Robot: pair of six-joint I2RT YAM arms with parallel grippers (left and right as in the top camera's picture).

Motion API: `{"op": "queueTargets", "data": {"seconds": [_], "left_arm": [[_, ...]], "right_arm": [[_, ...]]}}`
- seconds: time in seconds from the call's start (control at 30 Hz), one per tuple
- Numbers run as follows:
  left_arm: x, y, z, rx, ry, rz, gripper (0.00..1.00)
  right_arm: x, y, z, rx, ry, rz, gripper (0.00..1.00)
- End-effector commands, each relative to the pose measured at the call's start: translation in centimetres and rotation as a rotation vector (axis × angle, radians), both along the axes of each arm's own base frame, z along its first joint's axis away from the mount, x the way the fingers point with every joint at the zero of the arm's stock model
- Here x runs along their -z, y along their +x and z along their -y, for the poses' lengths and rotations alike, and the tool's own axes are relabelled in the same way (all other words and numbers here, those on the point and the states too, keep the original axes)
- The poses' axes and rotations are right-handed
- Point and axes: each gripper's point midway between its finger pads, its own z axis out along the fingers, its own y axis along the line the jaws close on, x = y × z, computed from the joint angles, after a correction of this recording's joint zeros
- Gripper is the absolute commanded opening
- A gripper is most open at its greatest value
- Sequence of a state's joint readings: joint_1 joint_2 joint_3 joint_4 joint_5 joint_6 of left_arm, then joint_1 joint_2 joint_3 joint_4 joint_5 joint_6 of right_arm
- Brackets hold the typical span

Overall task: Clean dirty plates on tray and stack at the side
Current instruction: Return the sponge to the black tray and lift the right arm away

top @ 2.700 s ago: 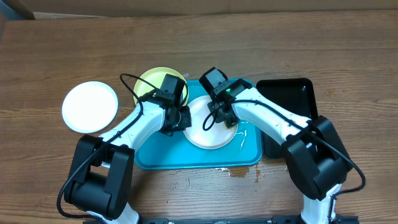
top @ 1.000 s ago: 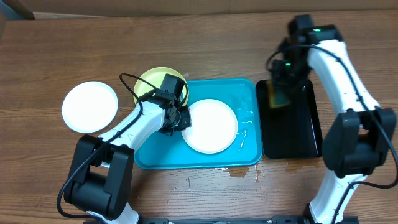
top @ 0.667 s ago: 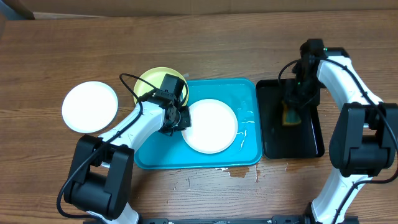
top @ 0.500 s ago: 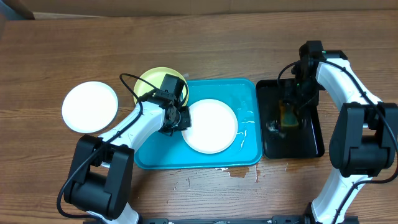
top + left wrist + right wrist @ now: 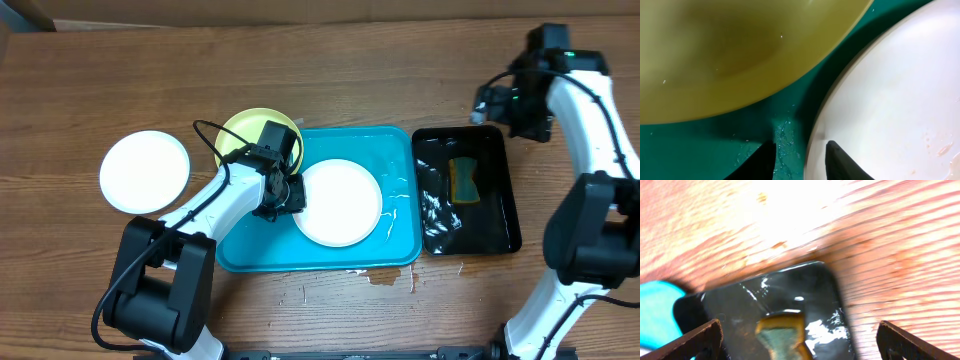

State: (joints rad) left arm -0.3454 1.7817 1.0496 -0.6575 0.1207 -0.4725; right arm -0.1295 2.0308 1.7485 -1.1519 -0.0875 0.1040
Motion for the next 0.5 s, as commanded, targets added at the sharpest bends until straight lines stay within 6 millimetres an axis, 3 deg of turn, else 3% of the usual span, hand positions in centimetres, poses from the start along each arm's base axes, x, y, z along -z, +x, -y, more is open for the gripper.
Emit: {"op": "queueTargets", "data": {"seconds": [0.0,0.27,0.37,0.47], "left_arm": [[0.2,-0.1,0.6,0.011,-0.008,-0.010,0.32],[0.3,-0.8,2.0,0.061,0.011,-0.003,0.29],[0.3,-0.9,2.0,0.062,0.014,-0.004,0.17],[0.3,-1.0,2.2,0.063,0.003,-0.011,0.14]], "right_arm": [[-1.9,0.3,1.8,0.041,-0.015,0.050,1.00],[-1.9,0.2,2.6,0.059,-0.015,0.050,1.00],[-1.9,0.2,2.6,0.059,-0.016,0.050,1.00],[-1.9,0.2,2.6,0.059,-0.015,0.050,1.00]]}}
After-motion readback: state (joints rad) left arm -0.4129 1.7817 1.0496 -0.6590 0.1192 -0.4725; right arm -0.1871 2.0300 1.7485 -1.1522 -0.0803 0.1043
